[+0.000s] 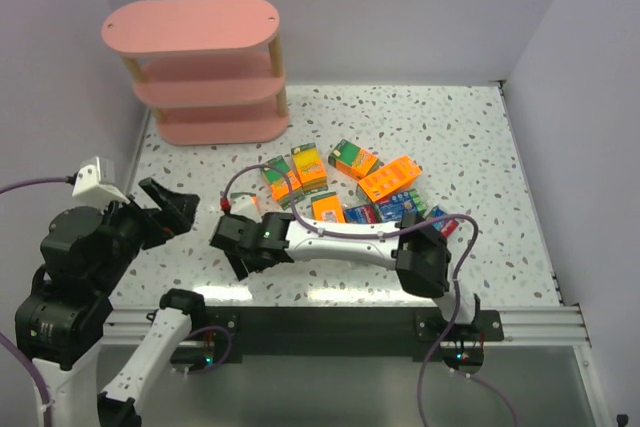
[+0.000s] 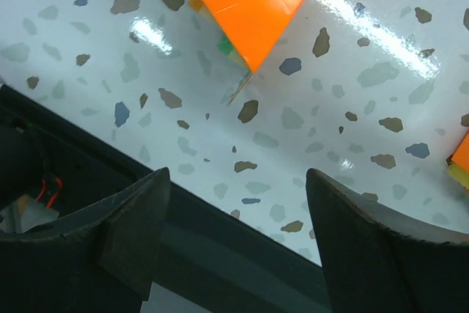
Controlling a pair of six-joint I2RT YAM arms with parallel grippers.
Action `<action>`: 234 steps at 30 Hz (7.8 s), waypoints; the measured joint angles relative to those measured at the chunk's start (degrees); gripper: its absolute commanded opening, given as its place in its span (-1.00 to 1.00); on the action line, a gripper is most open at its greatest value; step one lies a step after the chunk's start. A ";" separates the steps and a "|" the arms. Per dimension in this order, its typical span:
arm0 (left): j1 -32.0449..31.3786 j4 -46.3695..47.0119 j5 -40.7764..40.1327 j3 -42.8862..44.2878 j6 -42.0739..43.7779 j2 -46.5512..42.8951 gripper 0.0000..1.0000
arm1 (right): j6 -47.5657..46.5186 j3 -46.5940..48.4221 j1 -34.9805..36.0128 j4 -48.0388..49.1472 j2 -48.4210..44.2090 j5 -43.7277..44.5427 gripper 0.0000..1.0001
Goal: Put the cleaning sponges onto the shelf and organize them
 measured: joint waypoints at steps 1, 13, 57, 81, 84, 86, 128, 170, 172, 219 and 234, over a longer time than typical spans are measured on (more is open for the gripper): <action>0.00 0.00 -0.37 0.55 -0.37 -0.15 1.00 | 0.61 0.02 0.04 0.00 0.68 0.96 0.45; -0.57 -2.10 -2.19 1.01 -3.04 -1.62 1.00 | 3.96 3.74 -0.46 1.22 5.11 8.46 0.16; -4.42 4.42 6.32 -13.42 -11.28 -9.31 1.00 | 11.39 -40.22 -13.09 42.69 -33.70 -14.71 -1.00; -4.48 48.28 27.78 -44.76 -36.06 -20.20 0.47 | 35.04 -54.40 -21.35 78.47 -41.57 -29.00 -1.00; -4.50 49.00 27.45 -45.07 -36.04 -19.04 0.36 | 35.74 -54.40 -21.35 80.06 -41.59 -29.53 -1.00; -4.48 49.37 26.75 -45.07 -36.09 -18.64 0.31 | 35.91 -54.42 -21.22 80.39 -41.68 -29.62 -1.00; -4.50 47.84 21.18 -45.70 -37.24 -17.81 -0.14 | 35.47 -54.86 -18.12 81.99 -37.31 -23.61 -1.00; -4.48 47.50 14.53 -43.50 -31.15 -11.32 -1.00 | 36.46 -60.96 -17.84 81.13 -46.77 -23.63 0.97; -4.50 46.45 13.09 -41.92 -29.42 -10.62 -1.00 | 36.04 -63.65 -18.38 77.83 -52.98 -23.58 0.97; 22.69 102.27 51.04 -16.74 -33.09 68.13 -1.00 | 15.72 -51.41 -18.84 23.67 -71.47 -11.30 0.97; 20.24 100.39 48.26 -13.90 -34.32 70.53 -1.00 | 13.31 -51.69 -18.88 27.98 -67.47 -13.18 0.97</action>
